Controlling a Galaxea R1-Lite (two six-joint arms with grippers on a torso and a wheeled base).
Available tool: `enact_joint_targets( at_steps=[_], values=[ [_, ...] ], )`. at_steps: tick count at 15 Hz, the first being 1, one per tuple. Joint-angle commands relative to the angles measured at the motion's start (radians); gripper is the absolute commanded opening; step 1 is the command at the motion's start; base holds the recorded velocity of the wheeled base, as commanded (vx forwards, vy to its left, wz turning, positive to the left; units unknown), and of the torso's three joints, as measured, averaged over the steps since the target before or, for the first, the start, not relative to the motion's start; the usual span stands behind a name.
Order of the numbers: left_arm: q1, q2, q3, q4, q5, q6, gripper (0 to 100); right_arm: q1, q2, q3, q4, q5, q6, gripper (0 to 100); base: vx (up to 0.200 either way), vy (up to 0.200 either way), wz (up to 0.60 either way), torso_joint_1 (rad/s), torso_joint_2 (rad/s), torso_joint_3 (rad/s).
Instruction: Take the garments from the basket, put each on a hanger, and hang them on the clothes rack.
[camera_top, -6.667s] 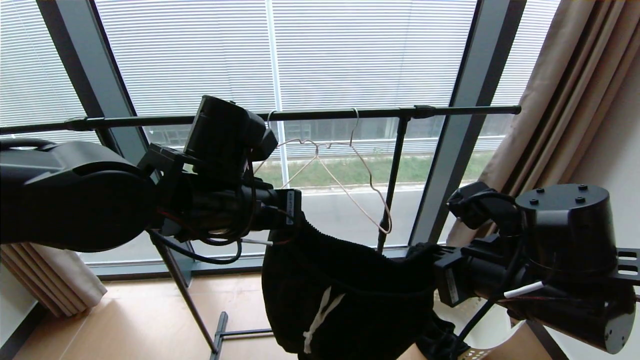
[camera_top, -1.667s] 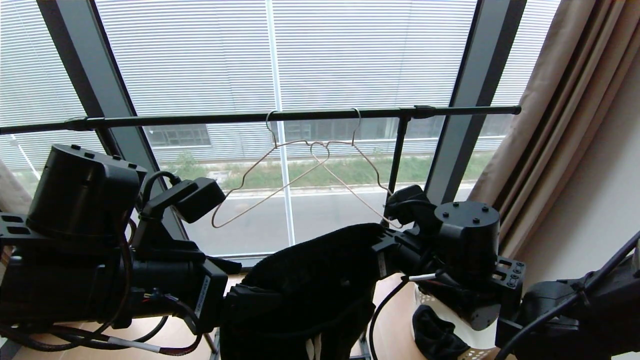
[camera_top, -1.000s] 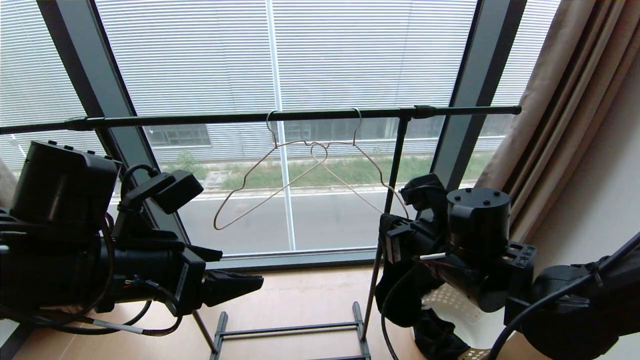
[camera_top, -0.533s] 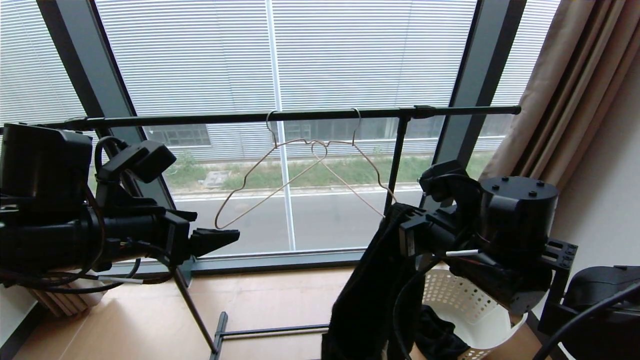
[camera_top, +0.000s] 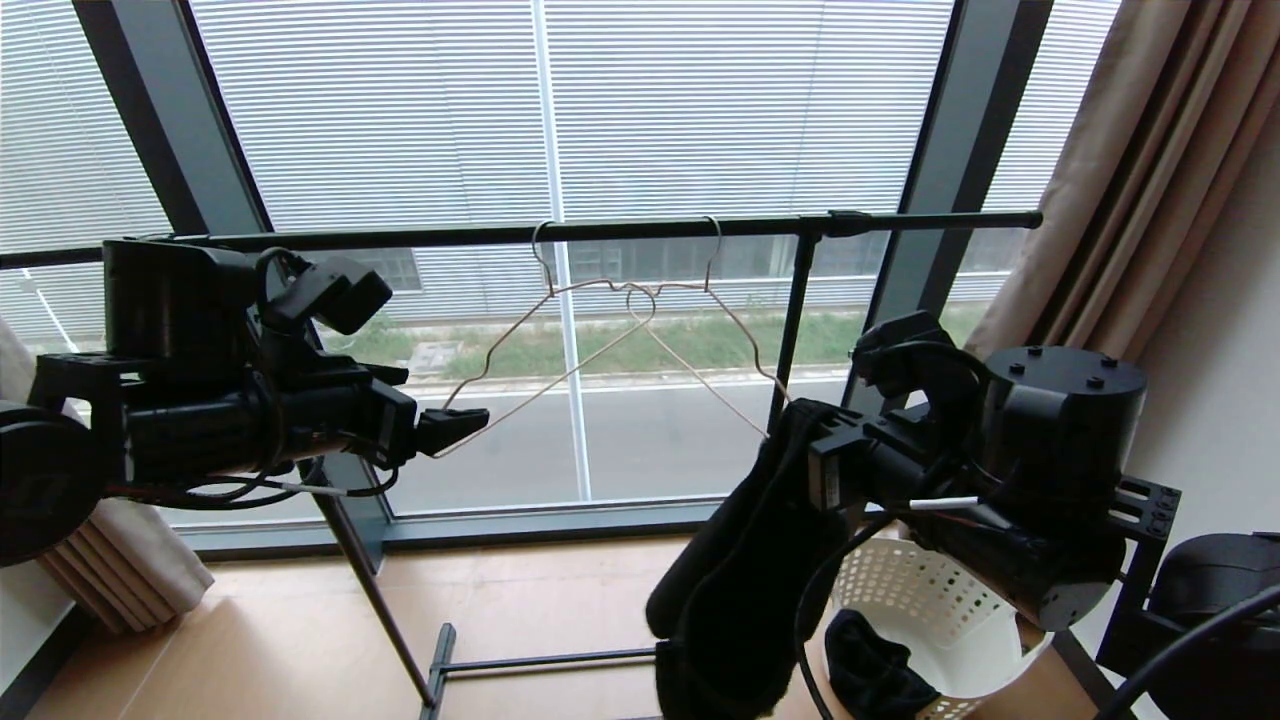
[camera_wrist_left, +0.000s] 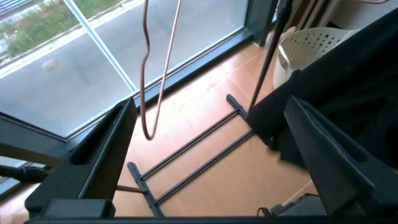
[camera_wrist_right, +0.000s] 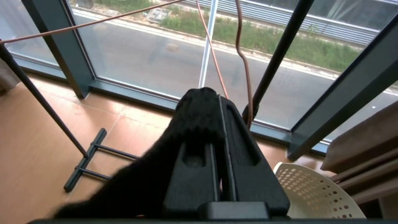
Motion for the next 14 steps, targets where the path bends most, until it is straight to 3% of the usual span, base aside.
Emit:
enact_joint_targets(
  at_steps=[1, 6, 14],
  values=[
    [0.004, 0.101, -0.073, -0.001, 0.001, 0.006, 100, 0.001, 0.002, 0.000, -0.001, 0.000, 0.000, 0, 0.000, 0.000, 0.00, 0.000, 0.00, 0.000],
    [0.010, 0.262, -0.243, 0.004, 0.050, 0.006, 100, 0.001, 0.008, 0.002, -0.001, 0.000, 0.000, 0, 0.000, 0.000, 0.00, 0.000, 0.00, 0.000],
    [0.050, 0.420, -0.390, 0.003, 0.052, 0.006, 100, 0.001, 0.015, 0.002, -0.001, 0.000, 0.000, 0, 0.000, 0.000, 0.00, 0.000, 0.00, 0.000]
  ],
)
